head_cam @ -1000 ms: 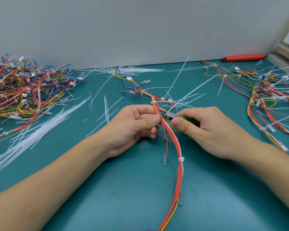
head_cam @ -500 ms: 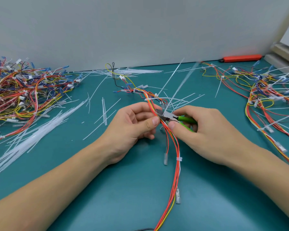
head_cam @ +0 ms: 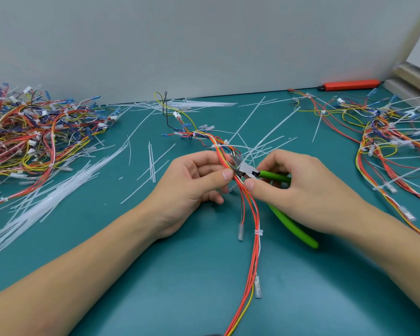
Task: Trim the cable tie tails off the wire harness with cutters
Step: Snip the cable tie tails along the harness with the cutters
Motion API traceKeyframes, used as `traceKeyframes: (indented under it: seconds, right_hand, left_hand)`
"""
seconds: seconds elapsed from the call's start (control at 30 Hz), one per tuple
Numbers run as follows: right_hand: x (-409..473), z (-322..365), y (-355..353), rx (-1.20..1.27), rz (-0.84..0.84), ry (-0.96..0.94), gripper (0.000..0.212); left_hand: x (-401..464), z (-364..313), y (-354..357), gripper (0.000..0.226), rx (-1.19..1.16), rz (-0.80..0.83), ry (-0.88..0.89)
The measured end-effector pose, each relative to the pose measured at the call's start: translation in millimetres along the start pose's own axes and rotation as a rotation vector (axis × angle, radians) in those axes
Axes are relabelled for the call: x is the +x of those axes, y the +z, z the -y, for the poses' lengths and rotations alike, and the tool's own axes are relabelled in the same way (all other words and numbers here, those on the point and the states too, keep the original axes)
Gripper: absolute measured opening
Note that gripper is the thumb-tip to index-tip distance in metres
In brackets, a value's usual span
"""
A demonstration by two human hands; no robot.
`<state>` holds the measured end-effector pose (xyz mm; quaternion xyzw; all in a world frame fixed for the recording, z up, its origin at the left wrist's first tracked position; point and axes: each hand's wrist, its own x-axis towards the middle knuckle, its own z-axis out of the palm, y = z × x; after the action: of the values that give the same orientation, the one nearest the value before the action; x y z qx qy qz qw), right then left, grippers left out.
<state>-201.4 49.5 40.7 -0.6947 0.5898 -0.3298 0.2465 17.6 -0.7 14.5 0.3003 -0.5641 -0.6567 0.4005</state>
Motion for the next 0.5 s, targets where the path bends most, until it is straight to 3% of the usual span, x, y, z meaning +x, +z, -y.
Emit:
traceKeyframes:
  seconds: [0.2,0.4,0.5]
  right_hand:
    - [1,1,-5,0.014,0.077,0.014,0.050]
    - [-2,3,-26,-0.377,0.338,0.091,0.090]
    - [-4,5,-35,-0.427,0.388,0.099,0.089]
  left_hand:
    - [0,-2,2,0.034,-0.004,-0.002,-0.024]
    - [0,0,1,0.030,0.007,-0.028,0.000]
    - [0,1,1,0.031,0.011,-0.037,0.008]
